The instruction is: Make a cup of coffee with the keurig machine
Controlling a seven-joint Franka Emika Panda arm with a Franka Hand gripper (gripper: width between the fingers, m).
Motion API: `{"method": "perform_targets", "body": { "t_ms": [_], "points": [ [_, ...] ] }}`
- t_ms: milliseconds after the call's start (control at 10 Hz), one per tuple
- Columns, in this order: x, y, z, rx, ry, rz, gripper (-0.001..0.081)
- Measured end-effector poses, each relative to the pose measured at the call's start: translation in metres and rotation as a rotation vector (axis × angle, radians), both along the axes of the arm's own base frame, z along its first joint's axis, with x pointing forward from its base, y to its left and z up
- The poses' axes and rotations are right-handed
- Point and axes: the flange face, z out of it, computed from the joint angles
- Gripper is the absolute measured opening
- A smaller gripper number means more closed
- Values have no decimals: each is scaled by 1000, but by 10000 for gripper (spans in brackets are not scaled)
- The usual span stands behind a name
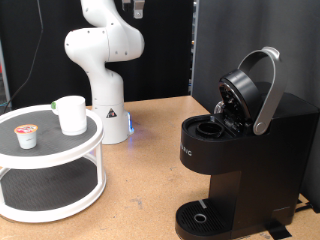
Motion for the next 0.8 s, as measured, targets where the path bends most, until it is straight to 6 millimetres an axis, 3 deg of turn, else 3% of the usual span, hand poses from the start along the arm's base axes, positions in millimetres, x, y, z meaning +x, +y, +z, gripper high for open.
{"method": "perform_targets", "body": {
  "t_ms": [200,600,800],
  "points": [
    [2,-7,-2,12,-11,13,805],
    [0,-75,-9,8,-15,52,805],
    [0,-81,-11,5,-9,57,805]
  ]
}}
